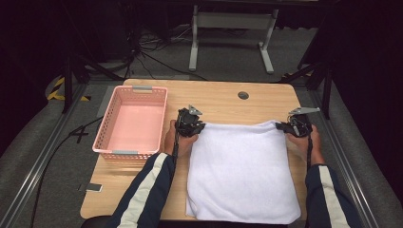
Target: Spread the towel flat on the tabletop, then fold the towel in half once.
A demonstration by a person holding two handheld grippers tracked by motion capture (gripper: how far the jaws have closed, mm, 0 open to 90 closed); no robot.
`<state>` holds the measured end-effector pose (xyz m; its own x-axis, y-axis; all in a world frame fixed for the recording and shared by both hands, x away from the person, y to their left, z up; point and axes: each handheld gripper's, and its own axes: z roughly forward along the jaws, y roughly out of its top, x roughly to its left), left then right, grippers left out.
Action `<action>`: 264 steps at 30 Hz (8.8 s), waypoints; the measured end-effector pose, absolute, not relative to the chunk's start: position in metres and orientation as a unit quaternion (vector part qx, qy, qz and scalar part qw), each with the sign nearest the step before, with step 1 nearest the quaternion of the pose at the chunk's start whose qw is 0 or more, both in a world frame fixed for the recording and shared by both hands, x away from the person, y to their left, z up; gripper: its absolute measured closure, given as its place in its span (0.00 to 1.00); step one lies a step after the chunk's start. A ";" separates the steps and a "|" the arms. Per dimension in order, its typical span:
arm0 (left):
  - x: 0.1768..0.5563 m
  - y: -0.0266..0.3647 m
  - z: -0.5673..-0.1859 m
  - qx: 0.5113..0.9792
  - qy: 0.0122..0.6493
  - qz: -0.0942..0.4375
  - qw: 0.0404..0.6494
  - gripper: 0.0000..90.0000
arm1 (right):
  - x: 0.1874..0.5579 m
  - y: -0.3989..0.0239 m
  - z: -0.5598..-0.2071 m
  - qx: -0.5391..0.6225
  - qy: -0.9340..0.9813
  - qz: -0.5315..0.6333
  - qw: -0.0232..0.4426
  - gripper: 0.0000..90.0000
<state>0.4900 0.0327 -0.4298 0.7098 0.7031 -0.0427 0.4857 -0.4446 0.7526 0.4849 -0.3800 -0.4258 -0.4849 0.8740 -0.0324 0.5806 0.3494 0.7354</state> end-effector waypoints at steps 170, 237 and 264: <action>0.303 0.065 -0.471 0.887 0.254 0.103 0.372 0.73 | 0.452 -0.090 -0.444 0.178 0.945 0.273 0.034 0.88; 0.335 -0.109 -0.383 0.913 0.034 0.200 0.353 0.71 | 0.434 -0.323 -0.379 0.276 0.844 0.443 0.126 0.78; 0.293 -0.112 -0.448 0.918 0.048 0.137 0.370 0.53 | 0.402 -0.370 -0.385 0.382 0.820 0.386 0.180 0.38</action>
